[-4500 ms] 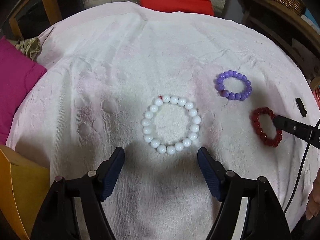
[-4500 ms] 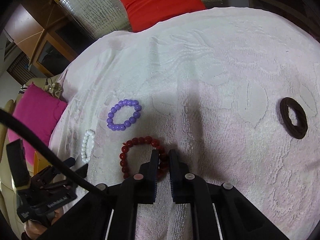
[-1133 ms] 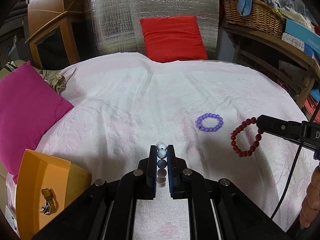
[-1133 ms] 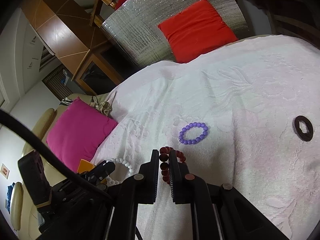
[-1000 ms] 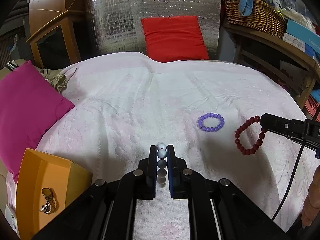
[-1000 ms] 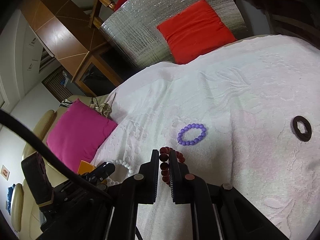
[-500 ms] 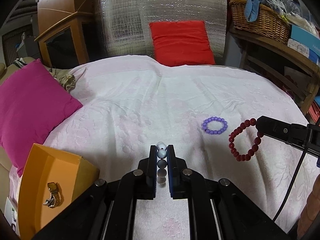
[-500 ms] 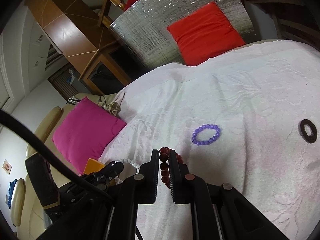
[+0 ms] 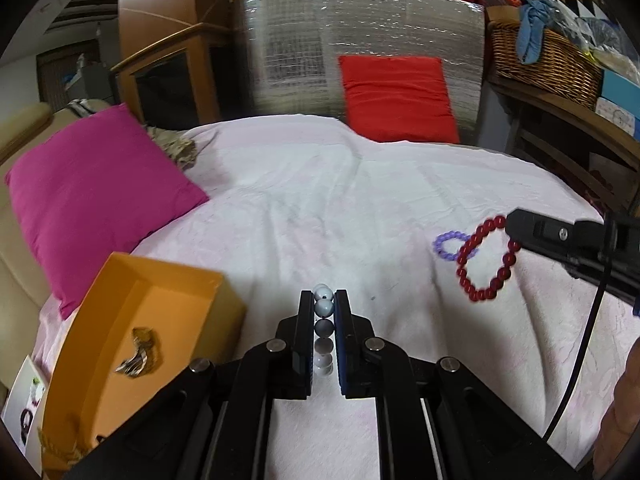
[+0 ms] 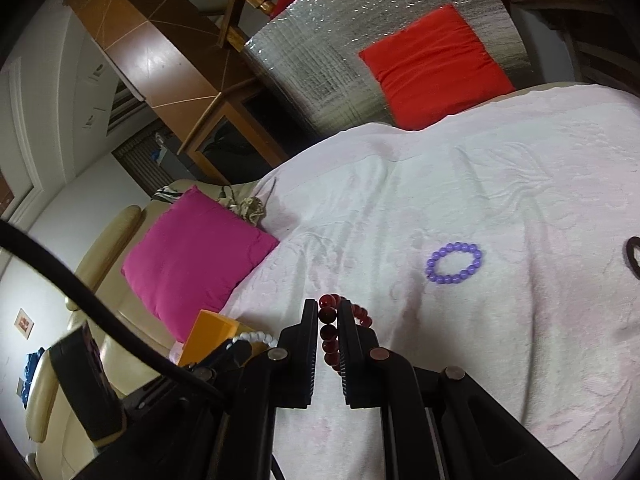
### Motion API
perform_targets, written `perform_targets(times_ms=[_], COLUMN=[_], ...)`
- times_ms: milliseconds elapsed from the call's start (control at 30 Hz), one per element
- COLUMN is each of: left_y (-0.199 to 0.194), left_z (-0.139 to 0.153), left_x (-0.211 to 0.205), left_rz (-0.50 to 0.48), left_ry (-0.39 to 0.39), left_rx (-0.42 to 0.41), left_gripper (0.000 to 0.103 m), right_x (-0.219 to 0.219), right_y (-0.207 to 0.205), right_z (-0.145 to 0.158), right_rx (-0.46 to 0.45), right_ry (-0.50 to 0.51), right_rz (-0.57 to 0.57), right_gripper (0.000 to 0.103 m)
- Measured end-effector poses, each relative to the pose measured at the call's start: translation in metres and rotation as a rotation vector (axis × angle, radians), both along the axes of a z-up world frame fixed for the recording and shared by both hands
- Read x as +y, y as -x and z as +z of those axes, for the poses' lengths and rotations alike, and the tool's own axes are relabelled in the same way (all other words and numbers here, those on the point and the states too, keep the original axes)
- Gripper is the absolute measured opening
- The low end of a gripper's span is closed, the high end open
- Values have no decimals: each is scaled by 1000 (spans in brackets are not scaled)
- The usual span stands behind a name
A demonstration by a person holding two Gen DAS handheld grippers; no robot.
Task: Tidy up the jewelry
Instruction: 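Lift both bracelets and carry them toward the orange box, then lower both bracelets into the orange box and open both grippers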
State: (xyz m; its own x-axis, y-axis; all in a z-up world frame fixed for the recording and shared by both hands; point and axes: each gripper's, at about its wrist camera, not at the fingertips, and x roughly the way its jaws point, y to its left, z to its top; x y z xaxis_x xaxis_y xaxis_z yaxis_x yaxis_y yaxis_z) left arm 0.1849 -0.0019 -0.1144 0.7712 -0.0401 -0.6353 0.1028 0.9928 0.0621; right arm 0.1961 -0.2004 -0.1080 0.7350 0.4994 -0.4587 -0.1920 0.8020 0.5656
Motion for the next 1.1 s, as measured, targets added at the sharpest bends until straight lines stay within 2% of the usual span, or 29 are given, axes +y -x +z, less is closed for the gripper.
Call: perform_targets(times_ms=[200, 300, 467, 600, 867, 967, 1100], left_y=[30, 43, 67, 84, 100, 95, 85], left_z=[15, 32, 66, 77, 66, 56, 40], left_x=[23, 38, 81, 119, 188, 198, 206], left_rz=[52, 76, 154, 233, 377, 394, 404], left_ry=[-20, -26, -57, -76, -79, -81, -69], left_rx=[-43, -78, -149, -170, -126, -100, -60], left_gripper=[10, 10, 10, 10, 10, 10, 10], right_x=[17, 25, 43, 63, 117, 137, 163], right_y=[5, 7, 9, 11, 14, 10, -6], right_z=[6, 7, 8, 11, 26, 27, 18], right_rx=[-28, -33, -41, -56, -107, -116, -74], right_ry=[0, -7, -27, -40, -85, -87, -99], right_rz=[45, 69, 104, 142, 253, 281, 317], right_gripper=[11, 11, 11, 11, 11, 11, 11])
